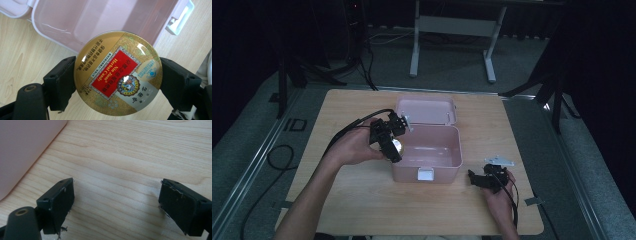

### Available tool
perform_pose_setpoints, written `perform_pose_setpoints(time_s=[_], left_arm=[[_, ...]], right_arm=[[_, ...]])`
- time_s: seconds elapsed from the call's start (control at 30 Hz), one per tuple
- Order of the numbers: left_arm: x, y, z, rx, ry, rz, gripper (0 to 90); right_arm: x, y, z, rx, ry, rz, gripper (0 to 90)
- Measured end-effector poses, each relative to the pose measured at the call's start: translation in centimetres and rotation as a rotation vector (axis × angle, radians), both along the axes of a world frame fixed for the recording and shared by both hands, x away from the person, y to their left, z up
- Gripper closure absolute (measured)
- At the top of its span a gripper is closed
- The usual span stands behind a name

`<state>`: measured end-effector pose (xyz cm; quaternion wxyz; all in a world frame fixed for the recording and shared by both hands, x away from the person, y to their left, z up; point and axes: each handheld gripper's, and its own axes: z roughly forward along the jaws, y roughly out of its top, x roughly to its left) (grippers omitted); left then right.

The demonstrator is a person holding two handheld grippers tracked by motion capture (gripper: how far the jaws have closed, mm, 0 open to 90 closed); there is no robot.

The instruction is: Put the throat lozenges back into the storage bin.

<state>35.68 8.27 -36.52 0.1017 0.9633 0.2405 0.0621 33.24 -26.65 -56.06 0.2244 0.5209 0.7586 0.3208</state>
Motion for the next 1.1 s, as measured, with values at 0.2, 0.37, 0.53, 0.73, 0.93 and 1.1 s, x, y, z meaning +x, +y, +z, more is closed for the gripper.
perform_pose_setpoints(time_s=[0.2, 0.37, 0.53, 0.73, 0.93, 1.1], left_arm=[[0.0, -0.8, 0.3, 0.008, -0.007, -0.019, 20.3], [0.0, -1.4, 0.4, 0.005, -0.009, -0.028, 20.4], [0.3, -1.6, -0.1, 0.019, 0.000, -0.023, 20.3], [0.6, -1.9, -0.4, 0.025, 0.013, -0.021, 20.3], [0.8, -2.4, -0.7, 0.034, 0.015, -0.022, 20.3], [0.8, -2.7, -0.9, 0.037, 0.017, -0.027, 20.3]], right_arm=[[0.0, 0.0, 0.0, 0.000, 0.000, 0.000, 13.0], [0.0, 0.0, 0.0, 0.000, 0.000, 0.001, 13.0], [0.0, 0.0, 0.0, 0.000, 0.000, 0.004, 13.0], [0.0, 0.0, 0.0, -0.001, 0.000, 0.004, 13.0], [0.0, 0.0, 0.0, -0.002, 0.000, 0.005, 13.0], [0.0, 0.0, 0.0, -0.002, 0.000, 0.005, 13.0]])
